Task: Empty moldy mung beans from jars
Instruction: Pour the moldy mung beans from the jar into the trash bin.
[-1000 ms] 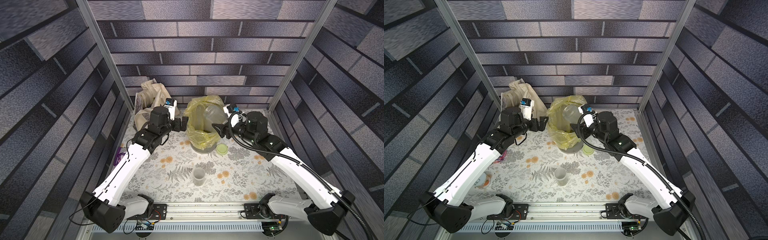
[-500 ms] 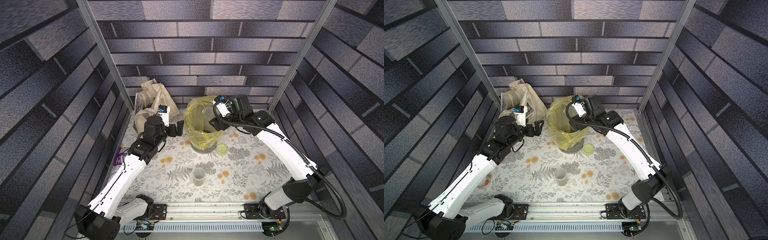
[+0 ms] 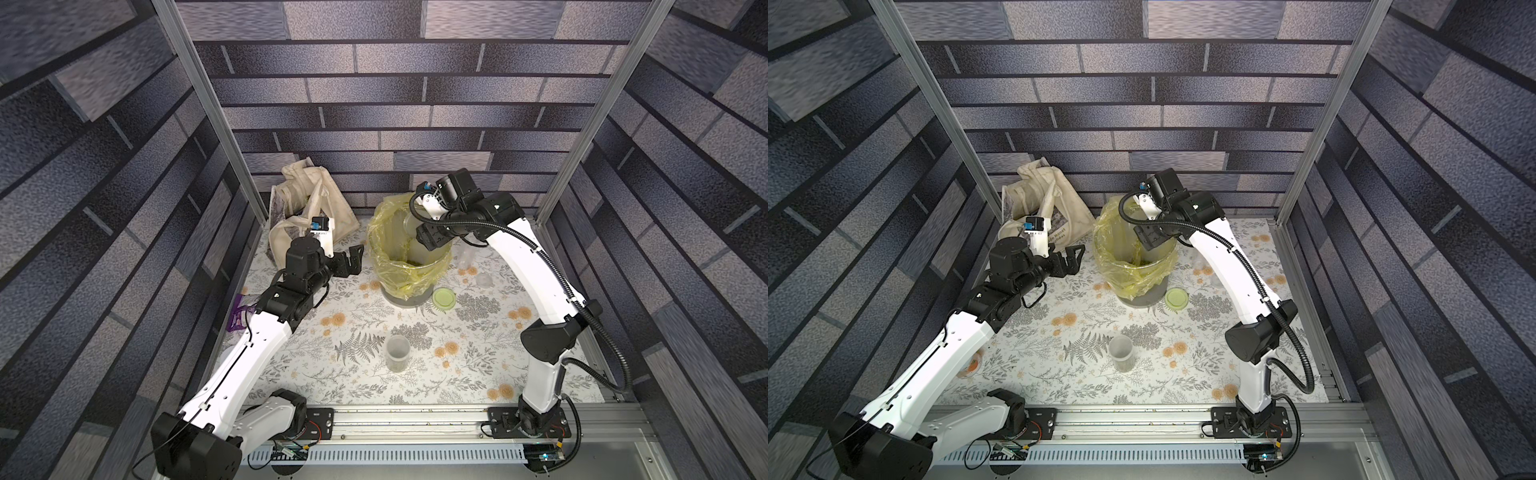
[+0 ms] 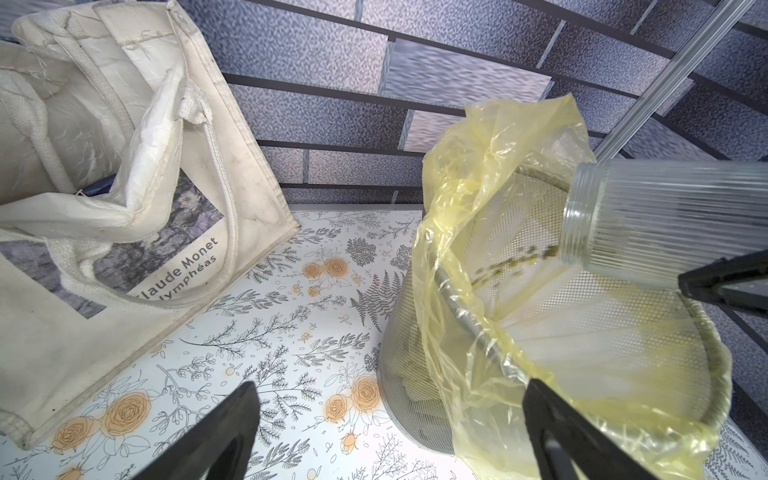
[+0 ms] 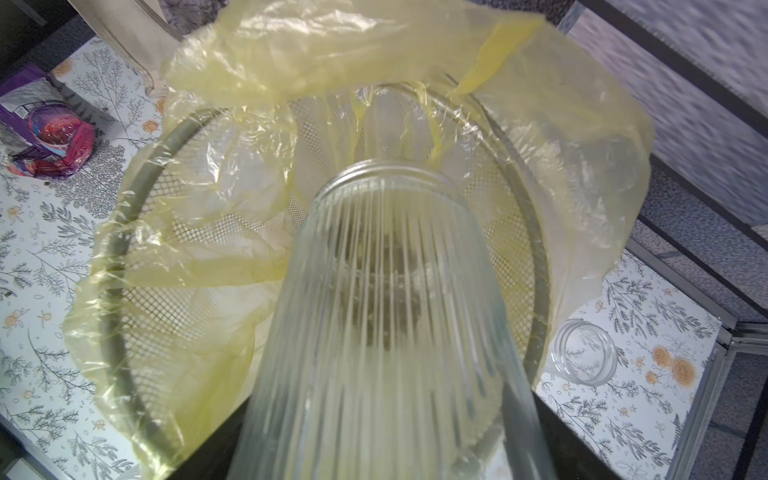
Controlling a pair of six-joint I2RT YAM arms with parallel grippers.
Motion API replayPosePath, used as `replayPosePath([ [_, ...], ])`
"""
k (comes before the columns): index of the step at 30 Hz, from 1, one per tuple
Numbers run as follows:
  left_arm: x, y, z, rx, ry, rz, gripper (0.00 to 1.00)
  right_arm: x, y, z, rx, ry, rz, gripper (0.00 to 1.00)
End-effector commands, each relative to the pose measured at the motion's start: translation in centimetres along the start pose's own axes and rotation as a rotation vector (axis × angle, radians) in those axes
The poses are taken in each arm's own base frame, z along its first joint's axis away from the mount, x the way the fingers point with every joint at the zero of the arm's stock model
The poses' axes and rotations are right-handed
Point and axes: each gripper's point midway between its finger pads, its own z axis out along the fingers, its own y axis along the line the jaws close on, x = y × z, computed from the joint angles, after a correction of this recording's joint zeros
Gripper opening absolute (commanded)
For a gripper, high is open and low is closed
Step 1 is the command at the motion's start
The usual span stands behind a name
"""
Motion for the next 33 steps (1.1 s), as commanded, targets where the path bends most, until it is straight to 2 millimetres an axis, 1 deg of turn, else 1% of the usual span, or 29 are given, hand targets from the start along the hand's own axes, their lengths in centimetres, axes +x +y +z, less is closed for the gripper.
replayPosePath([
  [1, -0.7, -0.3, -0.6, 0.026, -0.037, -0.023, 1.00, -1.0, -0.6, -2.1, 0.035, -0.041, -0.017, 0.37],
  [4, -0.7, -0.3, -0.5, 0.029, -0.038, -0.027, 1.00, -1.2, -0.8, -2.1, 0.045, -0.048, -0.019, 0.37],
  [6, -0.7, -0.4, -0.5, 0.033, -0.038, -0.027, 1.00, -0.8, -1.1, -2.1, 0.060, -0.024, -0.034, 0.38],
  [9, -0.7, -0.4, -0.5, 0.037, -0.037, -0.029, 1.00, 0.3, -1.2, -1.9, 0.070, 0.042, -0.064, 0.38],
  [11, -0.9, -0.5, -0.4, 0.040, -0.039, -0.030, 1.00, 1.4, -1.2, -1.4, 0.101, 0.104, -0.122, 0.38],
  [13, -0.9, -0.5, -0.3, 0.040, -0.037, -0.030, 1.00, 1.9, -1.3, -1.0, 0.145, 0.133, -0.169, 0.38],
  [15, -0.8, -0.5, -0.3, 0.042, -0.034, -0.031, 1.00, 1.9, -1.3, -0.8, 0.163, 0.133, -0.192, 0.38],
  [18, -0.9, -0.6, -0.2, 0.045, -0.034, -0.034, 1.00, 1.4, -1.2, -1.2, 0.172, 0.104, -0.202, 0.38],
  [19, -0.9, -0.6, -0.2, 0.043, -0.034, -0.038, 1.00, 0.9, -0.9, -1.6, 0.147, 0.075, -0.188, 0.38],
  [21, -0.7, -0.5, -0.2, 0.044, -0.031, -0.046, 1.00, -0.1, -0.1, -2.4, 0.043, -0.003, -0.107, 0.38],
  [22, -1.3, -0.8, -0.3, 0.056, -0.056, -0.047, 1.00, -0.6, 0.3, -2.8, -0.018, -0.036, -0.060, 0.38],
  [24, -1.5, -1.0, -0.4, 0.068, -0.060, -0.052, 1.00, -0.7, 0.8, -2.8, -0.095, -0.046, 0.006, 0.39],
  [25, -1.4, -1.1, -0.4, 0.073, -0.060, -0.056, 1.00, -0.3, 1.0, -2.4, -0.118, -0.020, 0.016, 0.40],
  [27, -1.6, -1.2, -0.5, 0.082, -0.063, -0.059, 1.00, 0.8, 0.5, -1.4, -0.080, 0.053, 0.000, 0.40],
  [29, -1.5, -1.0, -0.6, 0.081, -0.060, -0.058, 1.00, 2.5, -1.4, -0.4, 0.091, 0.155, -0.090, 0.37],
  [30, -1.4, -0.8, -0.6, 0.074, -0.057, -0.061, 1.00, 2.9, -2.2, -0.2, 0.176, 0.189, -0.142, 0.37],
  [31, -1.3, -0.6, -0.6, 0.069, -0.056, -0.067, 1.00, 3.1, -3.1, 0.1, 0.270, 0.216, -0.194, 0.36],
  [32, -1.3, -0.5, -0.6, 0.068, -0.054, -0.073, 1.00, 2.9, -3.6, 0.0, 0.329, 0.211, -0.223, 0.35],
  [33, -1.2, -0.3, -0.6, 0.068, -0.055, -0.078, 1.00, 2.6, -3.4, -0.1, 0.324, 0.192, -0.225, 0.34],
])
